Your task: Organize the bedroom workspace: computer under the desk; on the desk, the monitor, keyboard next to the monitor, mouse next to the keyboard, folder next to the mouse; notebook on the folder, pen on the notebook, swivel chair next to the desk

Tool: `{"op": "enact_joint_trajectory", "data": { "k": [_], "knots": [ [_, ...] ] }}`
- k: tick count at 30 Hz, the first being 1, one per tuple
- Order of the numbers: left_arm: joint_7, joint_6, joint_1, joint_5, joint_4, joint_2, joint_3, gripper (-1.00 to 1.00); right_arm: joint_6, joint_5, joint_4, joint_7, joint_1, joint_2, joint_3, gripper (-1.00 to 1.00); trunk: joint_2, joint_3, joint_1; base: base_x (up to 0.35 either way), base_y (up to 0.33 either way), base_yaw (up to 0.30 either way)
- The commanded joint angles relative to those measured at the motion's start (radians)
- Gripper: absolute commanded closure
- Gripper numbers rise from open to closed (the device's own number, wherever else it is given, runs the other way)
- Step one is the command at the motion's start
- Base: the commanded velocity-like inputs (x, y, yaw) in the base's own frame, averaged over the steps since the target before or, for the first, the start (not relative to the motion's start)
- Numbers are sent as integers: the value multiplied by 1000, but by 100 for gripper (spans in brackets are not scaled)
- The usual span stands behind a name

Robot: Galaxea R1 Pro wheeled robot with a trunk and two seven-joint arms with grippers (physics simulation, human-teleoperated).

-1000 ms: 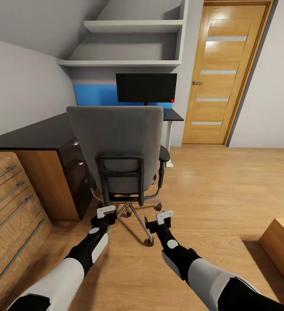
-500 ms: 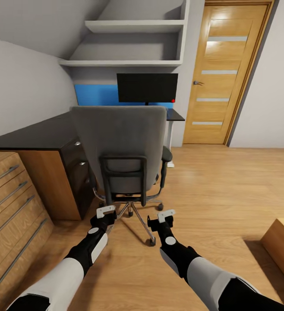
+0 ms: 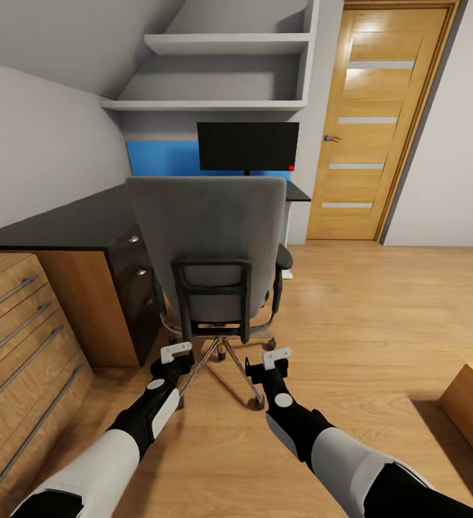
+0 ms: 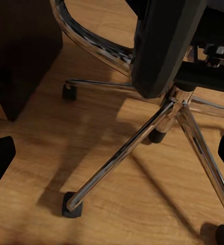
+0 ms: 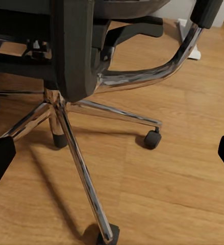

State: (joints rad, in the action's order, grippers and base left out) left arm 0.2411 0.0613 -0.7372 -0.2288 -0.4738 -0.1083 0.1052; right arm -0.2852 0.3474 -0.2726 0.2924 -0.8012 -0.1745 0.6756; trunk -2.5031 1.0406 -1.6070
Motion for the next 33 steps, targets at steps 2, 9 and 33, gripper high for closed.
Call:
{"op": "enact_joint_trajectory", "data": {
  "k": [2, 9, 33],
  "knots": [
    [7, 5, -1, -11, 1, 1, 8, -100, -8, 9, 2, 4, 0, 0, 9, -100, 0, 1, 0, 40, 26, 0],
    [7, 6, -1, -11, 1, 0, 9, -100, -21, 4, 2, 4, 7, 0, 12, -100, 0, 1, 0, 192, 61, 0],
    [6, 5, -1, -11, 1, -2, 10, -100, -26, -4, 3, -56, 17, 0, 16, -100, 0, 1, 0, 149, 4, 0]
  ]
}}
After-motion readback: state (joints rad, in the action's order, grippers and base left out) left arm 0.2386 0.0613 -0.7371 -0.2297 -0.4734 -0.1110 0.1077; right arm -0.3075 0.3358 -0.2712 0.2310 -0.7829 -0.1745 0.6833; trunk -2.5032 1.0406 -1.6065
